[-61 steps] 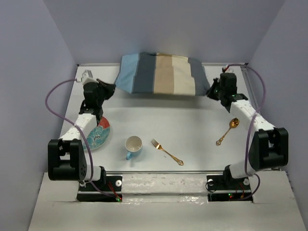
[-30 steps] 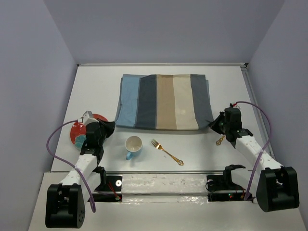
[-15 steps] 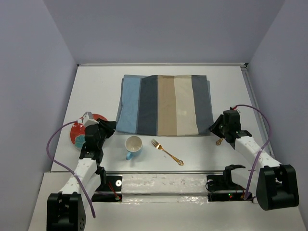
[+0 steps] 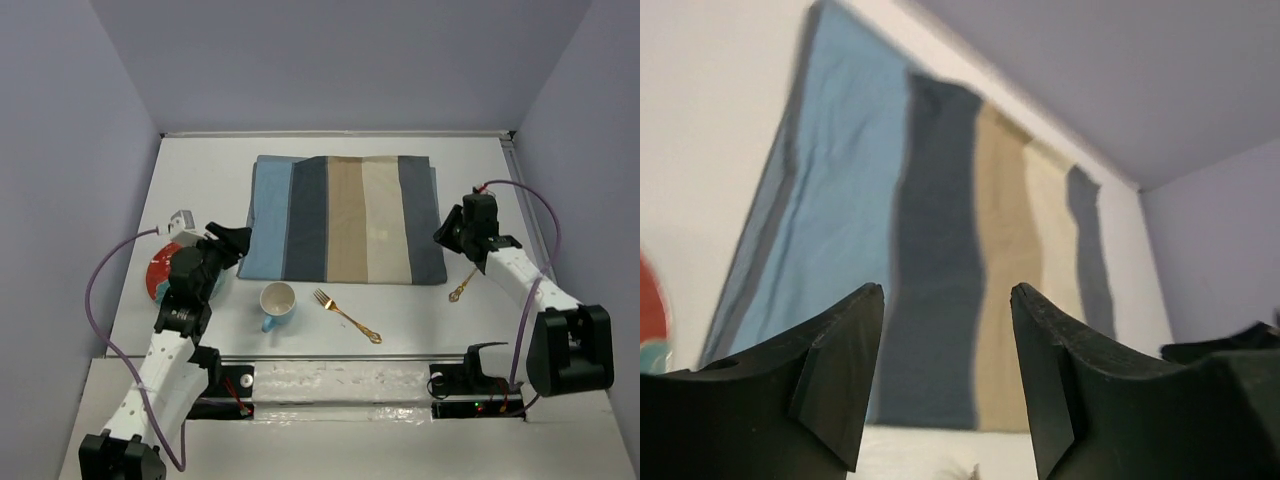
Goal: Set the dinner table for one person
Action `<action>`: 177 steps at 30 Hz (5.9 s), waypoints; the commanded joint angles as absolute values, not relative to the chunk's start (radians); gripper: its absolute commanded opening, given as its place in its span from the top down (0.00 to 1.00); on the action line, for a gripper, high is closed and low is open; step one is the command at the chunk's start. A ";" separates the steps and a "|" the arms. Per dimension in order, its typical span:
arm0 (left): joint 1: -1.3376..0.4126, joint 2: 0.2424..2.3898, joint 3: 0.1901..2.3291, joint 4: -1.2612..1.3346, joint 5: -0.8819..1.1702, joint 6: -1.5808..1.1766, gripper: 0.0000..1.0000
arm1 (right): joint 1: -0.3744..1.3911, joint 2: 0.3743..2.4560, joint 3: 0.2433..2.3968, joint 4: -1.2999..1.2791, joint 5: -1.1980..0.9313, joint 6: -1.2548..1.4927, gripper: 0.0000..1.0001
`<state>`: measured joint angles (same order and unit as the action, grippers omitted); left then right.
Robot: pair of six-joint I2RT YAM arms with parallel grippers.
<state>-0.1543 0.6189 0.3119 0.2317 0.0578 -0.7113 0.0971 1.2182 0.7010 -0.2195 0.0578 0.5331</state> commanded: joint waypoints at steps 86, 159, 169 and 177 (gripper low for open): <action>-0.304 0.410 0.739 0.086 -0.153 -0.252 0.06 | 0.891 2.570 2.341 0.278 -0.551 1.068 1.00; -0.285 0.420 0.716 0.100 -0.058 -0.272 0.07 | 0.242 1.792 1.066 0.252 -0.370 0.684 0.35; -0.284 0.414 0.716 0.101 -0.055 -0.275 0.06 | 0.451 1.509 0.997 0.094 -0.245 0.513 0.34; -0.285 0.374 0.719 0.101 -0.061 -0.279 0.01 | 0.876 1.494 1.097 -0.166 -0.100 0.362 0.33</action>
<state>-0.2863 0.4030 0.7258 0.0483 -0.0650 -0.2787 0.7750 1.4868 1.0409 -0.0345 -0.2012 0.4339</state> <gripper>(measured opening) 0.989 0.668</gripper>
